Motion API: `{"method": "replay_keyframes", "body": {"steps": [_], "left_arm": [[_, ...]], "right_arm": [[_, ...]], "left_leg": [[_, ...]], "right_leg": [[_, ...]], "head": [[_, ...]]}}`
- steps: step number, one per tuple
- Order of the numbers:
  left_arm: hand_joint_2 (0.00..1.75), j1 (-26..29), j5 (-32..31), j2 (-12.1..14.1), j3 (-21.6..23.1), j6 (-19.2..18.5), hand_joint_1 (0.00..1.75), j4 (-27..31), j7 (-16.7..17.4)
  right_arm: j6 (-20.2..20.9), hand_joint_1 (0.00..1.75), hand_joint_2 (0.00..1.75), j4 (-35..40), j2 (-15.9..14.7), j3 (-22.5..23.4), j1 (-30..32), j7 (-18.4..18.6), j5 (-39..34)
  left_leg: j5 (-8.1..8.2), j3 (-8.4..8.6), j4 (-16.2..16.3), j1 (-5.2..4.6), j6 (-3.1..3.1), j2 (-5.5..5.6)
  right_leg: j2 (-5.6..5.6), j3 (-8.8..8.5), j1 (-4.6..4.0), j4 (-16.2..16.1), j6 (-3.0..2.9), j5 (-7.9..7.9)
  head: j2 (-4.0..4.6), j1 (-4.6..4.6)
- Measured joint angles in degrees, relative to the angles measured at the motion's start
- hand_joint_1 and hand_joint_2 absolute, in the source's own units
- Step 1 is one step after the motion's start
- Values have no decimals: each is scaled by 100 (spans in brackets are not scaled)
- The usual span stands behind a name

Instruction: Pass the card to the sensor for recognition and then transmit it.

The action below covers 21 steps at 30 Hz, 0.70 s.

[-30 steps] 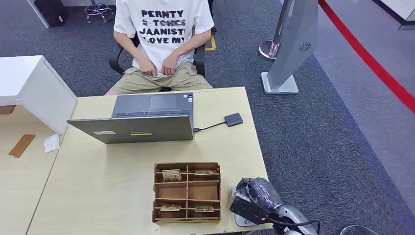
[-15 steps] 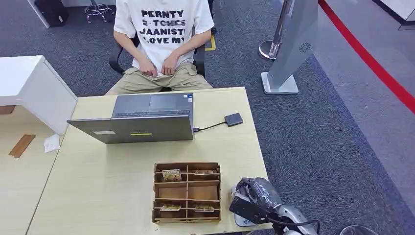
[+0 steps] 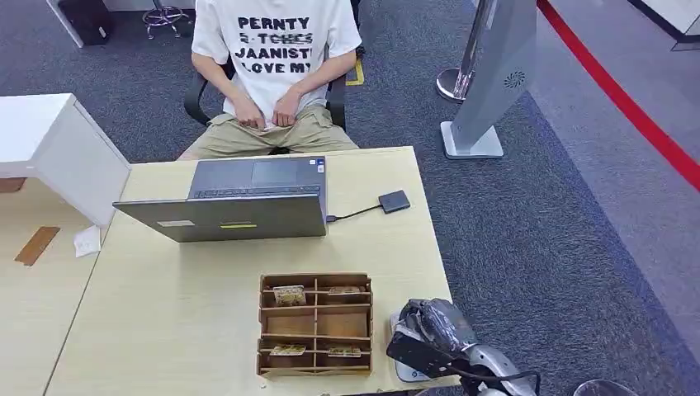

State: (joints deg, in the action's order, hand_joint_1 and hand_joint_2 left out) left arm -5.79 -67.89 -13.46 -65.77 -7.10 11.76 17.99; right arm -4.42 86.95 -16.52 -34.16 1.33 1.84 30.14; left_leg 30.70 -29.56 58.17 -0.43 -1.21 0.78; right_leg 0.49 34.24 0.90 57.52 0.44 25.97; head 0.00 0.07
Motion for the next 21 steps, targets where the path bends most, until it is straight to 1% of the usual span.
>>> {"method": "replay_keyframes", "body": {"steps": [21], "left_arm": [[0,0,0,0,0,0,0,0,17]], "right_arm": [[-2,175,175,-35,0,2,0,2,33]], "left_leg": [[0,0,0,0,0,0]], "right_leg": [[0,0,0,0,0,0]], "head": [[0,2]]}}
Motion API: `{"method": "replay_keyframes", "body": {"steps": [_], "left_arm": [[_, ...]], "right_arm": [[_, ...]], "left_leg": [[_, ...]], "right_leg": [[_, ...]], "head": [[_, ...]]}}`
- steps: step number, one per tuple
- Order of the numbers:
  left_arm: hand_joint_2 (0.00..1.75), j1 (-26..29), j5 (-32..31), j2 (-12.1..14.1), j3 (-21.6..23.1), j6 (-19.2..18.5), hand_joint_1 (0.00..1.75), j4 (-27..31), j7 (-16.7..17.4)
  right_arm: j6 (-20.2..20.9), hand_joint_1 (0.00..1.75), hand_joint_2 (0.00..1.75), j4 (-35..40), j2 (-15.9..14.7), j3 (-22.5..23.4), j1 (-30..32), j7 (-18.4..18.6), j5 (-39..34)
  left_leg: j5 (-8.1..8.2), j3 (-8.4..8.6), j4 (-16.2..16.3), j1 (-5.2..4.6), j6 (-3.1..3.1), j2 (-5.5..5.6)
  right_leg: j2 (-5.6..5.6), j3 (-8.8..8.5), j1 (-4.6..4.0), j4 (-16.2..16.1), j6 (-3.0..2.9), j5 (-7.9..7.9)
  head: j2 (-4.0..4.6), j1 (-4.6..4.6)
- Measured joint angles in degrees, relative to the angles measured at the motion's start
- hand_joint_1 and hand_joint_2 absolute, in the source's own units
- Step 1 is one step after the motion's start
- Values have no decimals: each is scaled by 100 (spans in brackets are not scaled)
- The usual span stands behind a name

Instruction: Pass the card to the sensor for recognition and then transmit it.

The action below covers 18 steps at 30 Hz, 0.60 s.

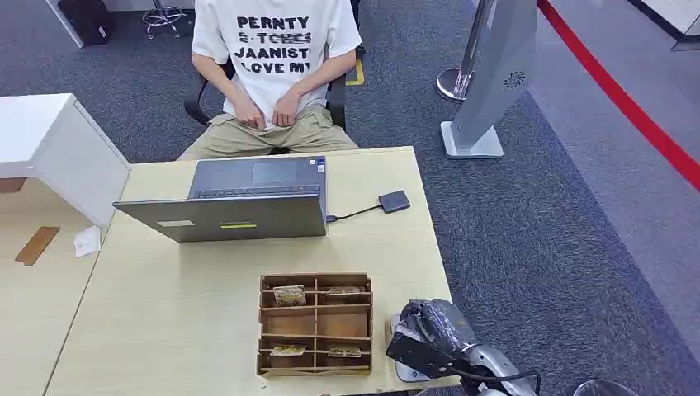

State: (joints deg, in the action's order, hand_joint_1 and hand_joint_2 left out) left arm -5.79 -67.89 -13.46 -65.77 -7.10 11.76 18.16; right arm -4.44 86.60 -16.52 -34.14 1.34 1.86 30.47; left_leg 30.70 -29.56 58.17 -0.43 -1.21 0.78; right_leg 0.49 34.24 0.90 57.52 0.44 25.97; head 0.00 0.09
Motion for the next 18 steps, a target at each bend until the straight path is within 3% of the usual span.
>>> {"method": "replay_keyframes", "body": {"steps": [18], "left_arm": [[0,0,20,2,-2,24,0,0,17]], "right_arm": [[-4,175,175,0,2,0,9,0,0]], "left_leg": [[0,0,0,0,0,0]], "right_leg": [[0,0,0,0,0,0]], "head": [[0,0]]}}
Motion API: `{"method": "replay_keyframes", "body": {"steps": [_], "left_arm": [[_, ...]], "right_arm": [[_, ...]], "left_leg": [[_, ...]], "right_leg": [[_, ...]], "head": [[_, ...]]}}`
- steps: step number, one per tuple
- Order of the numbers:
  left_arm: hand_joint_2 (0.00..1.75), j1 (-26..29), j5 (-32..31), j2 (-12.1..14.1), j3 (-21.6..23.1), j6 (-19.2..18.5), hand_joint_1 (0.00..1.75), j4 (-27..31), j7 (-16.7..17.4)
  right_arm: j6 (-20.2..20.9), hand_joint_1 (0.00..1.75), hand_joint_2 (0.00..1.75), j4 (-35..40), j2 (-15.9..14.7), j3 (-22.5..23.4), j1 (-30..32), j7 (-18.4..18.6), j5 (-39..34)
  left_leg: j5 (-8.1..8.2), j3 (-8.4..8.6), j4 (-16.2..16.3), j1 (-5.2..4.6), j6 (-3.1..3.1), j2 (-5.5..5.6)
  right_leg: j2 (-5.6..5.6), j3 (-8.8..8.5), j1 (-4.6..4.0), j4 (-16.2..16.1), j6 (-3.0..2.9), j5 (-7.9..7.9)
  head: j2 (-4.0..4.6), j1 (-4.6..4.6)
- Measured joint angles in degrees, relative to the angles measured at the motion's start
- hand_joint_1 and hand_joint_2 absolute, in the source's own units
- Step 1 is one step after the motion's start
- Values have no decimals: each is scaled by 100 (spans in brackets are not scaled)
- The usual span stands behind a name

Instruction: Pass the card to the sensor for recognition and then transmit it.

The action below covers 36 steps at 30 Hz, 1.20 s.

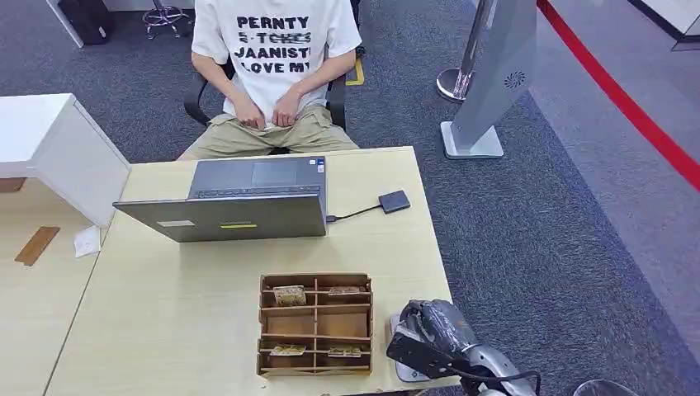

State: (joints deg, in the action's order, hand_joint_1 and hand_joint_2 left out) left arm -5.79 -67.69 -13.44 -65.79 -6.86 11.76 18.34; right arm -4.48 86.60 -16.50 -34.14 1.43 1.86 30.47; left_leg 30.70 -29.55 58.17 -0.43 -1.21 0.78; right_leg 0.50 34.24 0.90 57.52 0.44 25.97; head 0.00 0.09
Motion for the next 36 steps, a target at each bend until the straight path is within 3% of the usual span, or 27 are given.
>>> {"method": "replay_keyframes", "body": {"steps": [36], "left_arm": [[0,0,15,0,0,17,0,0,-39]], "right_arm": [[-72,175,175,-4,15,0,14,-2,17]], "left_leg": [[0,0,0,0,0,0]], "right_leg": [[0,0,0,0,0,0]], "head": [[0,0]]}}
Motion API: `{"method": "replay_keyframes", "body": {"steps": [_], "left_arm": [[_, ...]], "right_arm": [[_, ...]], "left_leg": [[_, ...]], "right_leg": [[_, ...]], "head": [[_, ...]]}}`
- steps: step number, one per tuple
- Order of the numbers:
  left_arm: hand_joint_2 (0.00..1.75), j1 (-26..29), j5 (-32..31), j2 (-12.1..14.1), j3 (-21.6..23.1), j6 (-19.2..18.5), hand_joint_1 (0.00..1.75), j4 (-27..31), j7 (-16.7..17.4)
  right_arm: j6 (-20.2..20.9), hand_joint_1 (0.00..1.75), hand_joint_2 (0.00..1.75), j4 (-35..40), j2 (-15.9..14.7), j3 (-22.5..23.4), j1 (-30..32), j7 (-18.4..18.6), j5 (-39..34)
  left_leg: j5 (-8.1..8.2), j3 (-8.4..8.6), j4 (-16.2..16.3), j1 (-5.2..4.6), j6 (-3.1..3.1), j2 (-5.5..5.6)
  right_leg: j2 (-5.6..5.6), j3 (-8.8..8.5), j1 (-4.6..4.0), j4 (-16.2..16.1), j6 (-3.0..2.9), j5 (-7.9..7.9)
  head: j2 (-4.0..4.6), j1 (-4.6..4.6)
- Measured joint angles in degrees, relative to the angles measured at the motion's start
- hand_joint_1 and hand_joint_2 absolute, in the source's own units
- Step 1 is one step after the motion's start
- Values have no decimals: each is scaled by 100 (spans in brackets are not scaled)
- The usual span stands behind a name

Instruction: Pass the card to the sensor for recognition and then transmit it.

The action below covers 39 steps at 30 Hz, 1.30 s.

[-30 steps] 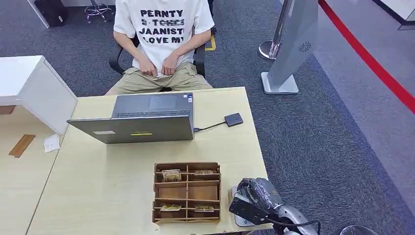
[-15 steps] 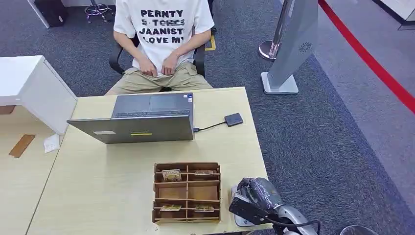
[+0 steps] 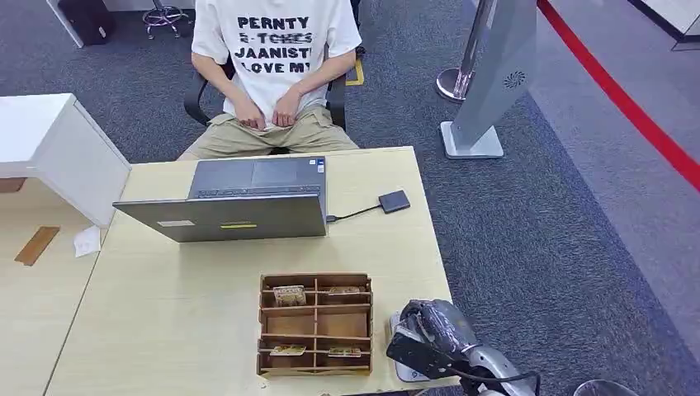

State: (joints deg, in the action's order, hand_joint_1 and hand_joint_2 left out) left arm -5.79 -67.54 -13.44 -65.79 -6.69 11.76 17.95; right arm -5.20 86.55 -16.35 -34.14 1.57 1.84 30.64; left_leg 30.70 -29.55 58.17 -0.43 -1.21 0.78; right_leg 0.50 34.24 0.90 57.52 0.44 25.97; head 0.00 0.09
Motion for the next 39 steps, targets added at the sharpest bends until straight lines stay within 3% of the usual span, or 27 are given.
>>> {"method": "replay_keyframes", "body": {"steps": [39], "left_arm": [[0,0,2,-2,0,7,0,0,0]], "right_arm": [[-22,175,175,-39,26,4,3,2,37]], "left_leg": [[0,1,0,0,0,-1]], "right_leg": [[0,0,0,0,0,0]], "head": [[0,0]]}}
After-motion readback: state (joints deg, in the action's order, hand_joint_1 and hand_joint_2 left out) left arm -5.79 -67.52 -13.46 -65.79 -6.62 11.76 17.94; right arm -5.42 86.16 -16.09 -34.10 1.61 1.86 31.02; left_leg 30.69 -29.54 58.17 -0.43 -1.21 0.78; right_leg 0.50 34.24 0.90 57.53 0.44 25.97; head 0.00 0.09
